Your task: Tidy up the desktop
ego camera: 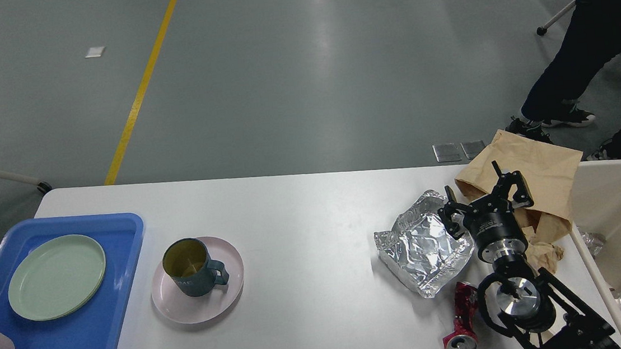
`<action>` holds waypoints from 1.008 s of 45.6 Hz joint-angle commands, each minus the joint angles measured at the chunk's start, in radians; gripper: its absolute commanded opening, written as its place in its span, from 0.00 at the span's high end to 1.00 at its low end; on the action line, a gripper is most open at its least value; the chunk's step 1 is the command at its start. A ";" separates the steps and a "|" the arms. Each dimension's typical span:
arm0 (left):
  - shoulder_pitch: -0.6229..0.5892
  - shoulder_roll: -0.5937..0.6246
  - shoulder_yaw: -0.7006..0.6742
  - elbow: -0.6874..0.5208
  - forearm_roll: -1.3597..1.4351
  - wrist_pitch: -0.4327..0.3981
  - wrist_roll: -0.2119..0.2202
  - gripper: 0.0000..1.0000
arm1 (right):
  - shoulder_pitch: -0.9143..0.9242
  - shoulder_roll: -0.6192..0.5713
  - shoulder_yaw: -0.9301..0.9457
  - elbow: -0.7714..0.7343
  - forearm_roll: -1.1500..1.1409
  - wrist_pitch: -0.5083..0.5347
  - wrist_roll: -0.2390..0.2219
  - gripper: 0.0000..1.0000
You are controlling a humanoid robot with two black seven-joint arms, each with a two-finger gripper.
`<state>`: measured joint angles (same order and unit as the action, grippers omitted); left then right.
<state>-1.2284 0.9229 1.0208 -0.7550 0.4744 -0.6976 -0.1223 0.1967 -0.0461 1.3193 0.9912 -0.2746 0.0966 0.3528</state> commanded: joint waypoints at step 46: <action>0.167 -0.061 -0.085 0.101 -0.112 0.107 -0.005 0.45 | 0.001 0.000 0.000 0.000 0.000 0.000 0.000 0.00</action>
<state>-1.0615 0.8627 0.9345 -0.6509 0.4184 -0.5927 -0.1281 0.1971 -0.0460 1.3193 0.9901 -0.2746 0.0966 0.3528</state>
